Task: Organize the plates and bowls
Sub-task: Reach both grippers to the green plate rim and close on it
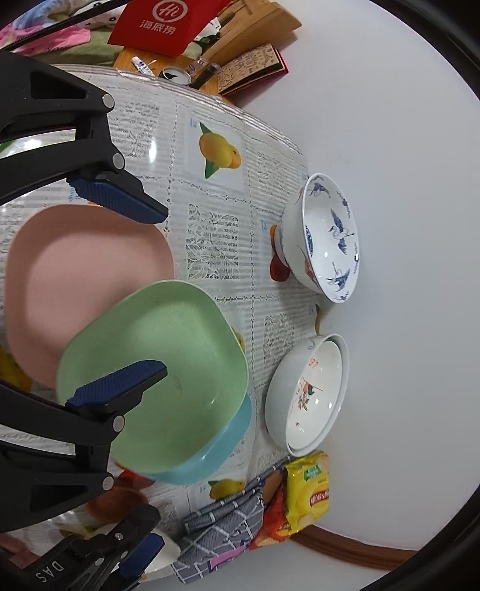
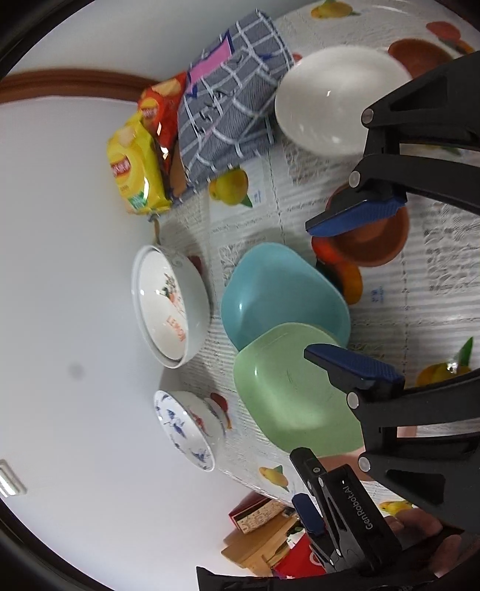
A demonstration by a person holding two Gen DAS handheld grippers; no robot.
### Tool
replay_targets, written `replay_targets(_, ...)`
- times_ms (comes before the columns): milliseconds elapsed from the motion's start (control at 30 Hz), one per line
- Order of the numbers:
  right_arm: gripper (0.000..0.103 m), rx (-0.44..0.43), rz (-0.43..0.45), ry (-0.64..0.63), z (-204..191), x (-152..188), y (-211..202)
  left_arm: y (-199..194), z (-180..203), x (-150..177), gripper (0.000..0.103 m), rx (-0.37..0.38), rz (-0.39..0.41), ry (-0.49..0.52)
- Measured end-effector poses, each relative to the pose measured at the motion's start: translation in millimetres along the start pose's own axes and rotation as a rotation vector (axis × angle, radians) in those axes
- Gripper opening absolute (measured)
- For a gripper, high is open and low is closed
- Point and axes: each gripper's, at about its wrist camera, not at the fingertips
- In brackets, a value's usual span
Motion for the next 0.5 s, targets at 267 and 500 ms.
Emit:
replay_targets(267,0.056,-0.039,-0.061,-0.021,-4.2,-7.8,33.3,29.4,-2.8,-11.4,0.075,0.022,-0.043,-0.016)
replay_targets(500,0.052,-0.062,-0.08,-0.036,-10.0,-16.0,52.0,44.4,-0.8,-18.8,0.073,0.038,-0.052,-0.024)
Point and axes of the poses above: each gripper's, at about its wrist camera, not at the fingertips, and y roughly the way its jaws point, z to its right, x to its underside, and after that the axes turned 6 degrees about -z, right-handed
